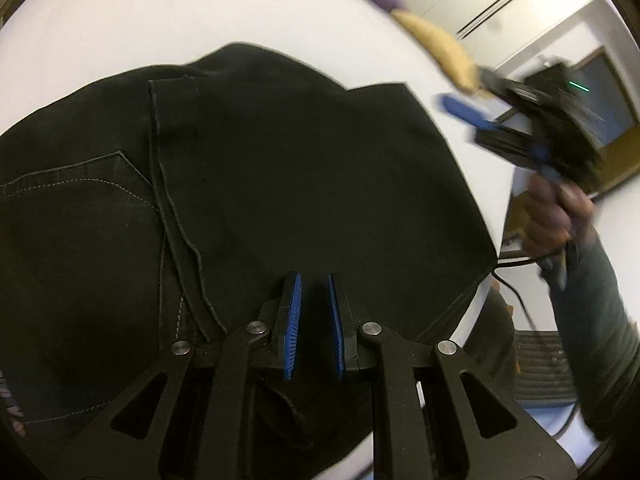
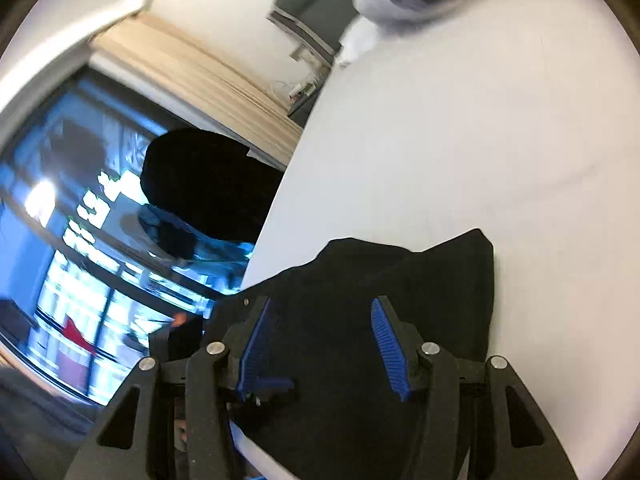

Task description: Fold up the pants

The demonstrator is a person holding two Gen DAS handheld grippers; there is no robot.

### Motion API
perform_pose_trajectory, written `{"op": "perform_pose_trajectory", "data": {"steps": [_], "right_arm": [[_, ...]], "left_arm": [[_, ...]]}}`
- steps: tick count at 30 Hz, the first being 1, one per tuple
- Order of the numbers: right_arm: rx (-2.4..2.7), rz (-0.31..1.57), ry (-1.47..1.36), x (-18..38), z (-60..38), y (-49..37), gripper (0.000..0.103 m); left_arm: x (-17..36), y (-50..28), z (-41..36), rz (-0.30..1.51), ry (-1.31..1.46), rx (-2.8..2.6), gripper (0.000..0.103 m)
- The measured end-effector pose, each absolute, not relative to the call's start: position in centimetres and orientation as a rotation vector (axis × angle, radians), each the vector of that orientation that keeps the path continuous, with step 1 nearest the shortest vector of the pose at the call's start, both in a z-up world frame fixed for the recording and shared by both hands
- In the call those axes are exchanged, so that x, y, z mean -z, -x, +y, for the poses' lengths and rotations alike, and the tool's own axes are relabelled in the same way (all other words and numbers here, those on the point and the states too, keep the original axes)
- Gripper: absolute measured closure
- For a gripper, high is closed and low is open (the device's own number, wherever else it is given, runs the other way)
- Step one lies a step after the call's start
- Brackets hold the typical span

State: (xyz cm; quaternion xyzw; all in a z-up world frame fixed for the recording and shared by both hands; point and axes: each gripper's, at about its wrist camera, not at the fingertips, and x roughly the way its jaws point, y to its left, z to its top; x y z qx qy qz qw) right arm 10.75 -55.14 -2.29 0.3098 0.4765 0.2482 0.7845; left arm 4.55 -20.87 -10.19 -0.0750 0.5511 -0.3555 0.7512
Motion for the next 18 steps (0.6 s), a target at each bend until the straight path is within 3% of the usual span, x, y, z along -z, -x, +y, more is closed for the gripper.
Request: {"op": "perform_pose_trajectory", "data": {"steps": [3, 6, 18], "right_arm": [[-0.489, 1.138, -0.709, 6.5, -55.9, -12.6, 0.048], [-0.487, 1.154, -0.771, 8.4, -57.1, -12.0, 0.066], [-0.569, 1.146, -0.779, 7.9, -55.3, -0.3, 0.066]], "left_arm": [[10.6, -4.4, -20.6, 1.183, 0.182, 0.786, 0.09], [11.1, -4.6, -19.5, 1.195, 0.22, 0.789, 0.09], [11.6, -4.4, -19.0, 1.146, 0.212, 0.804, 0.09]]}}
